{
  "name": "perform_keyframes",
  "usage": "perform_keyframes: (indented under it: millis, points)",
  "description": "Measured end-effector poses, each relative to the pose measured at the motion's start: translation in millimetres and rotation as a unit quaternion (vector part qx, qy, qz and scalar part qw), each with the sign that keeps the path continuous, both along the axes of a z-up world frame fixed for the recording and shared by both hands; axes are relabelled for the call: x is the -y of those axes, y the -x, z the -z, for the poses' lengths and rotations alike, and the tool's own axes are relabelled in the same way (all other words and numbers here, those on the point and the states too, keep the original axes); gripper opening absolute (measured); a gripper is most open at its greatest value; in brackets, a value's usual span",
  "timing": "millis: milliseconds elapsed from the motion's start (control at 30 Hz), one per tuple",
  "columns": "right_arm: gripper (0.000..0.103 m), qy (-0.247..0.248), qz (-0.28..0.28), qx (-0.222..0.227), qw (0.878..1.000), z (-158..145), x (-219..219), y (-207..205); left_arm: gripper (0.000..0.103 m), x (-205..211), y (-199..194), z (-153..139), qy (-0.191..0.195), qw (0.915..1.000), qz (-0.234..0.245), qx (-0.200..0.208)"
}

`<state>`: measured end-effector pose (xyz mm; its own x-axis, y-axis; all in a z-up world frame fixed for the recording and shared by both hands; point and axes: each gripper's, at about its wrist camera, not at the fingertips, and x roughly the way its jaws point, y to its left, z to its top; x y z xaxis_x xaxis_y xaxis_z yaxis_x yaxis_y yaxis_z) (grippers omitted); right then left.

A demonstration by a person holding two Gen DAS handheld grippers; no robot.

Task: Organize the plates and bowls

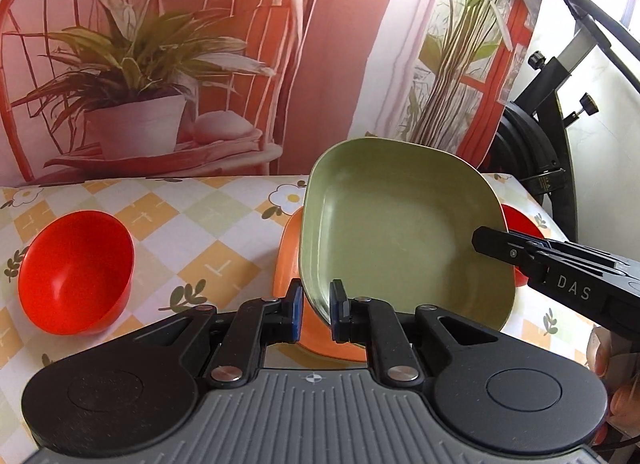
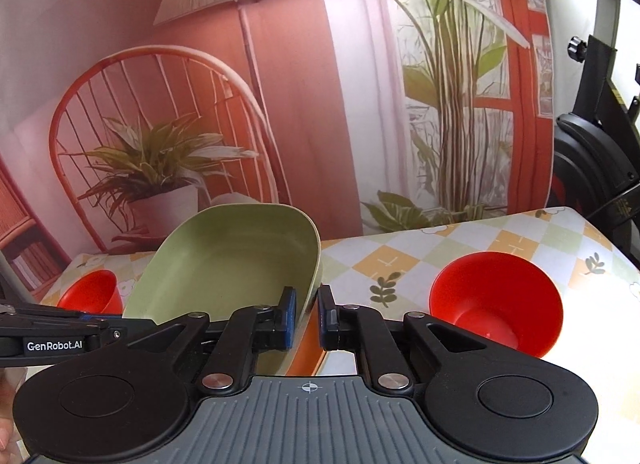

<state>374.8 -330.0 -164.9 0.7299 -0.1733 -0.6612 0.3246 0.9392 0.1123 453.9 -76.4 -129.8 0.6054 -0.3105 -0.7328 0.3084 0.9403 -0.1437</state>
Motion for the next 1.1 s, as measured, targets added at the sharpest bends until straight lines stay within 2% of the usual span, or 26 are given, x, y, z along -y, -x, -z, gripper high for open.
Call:
perform_keyframes:
  millis: [400, 567, 800, 1000, 1100]
  points:
    - [0.011, -0.006, -0.001, -0.032, 0.999, 34.6, 2.2, -15.2, 0.014, -1.5, -15.2, 24.7, -0.01, 0.9998, -0.005, -0.015]
    - [0.011, 0.011, -0.001, -0.048, 0.999, 43.6, -1.9, -16.1, 0.014, 0.6, -15.1, 31.5, -0.016, 0.9998, -0.004, -0.012]
    - [0.011, 0.011, 0.002, -0.051, 0.999, 50.8, -1.6, -13.9, 0.014, 6.6, -11.3, 32.1, -0.035, 0.9994, 0.005, 0.002]
    - [0.011, 0.012, 0.001, -0.054, 0.998, 51.5, -1.6, -15.1, 0.014, 2.6, -10.5, 31.2, -0.027, 0.9996, 0.001, -0.004]
    - [0.011, 0.012, 0.001, -0.054, 0.998, 51.2, -1.5, -14.9, 0.015, 3.5, -9.4, 31.4, -0.036, 0.9993, 0.006, -0.001]
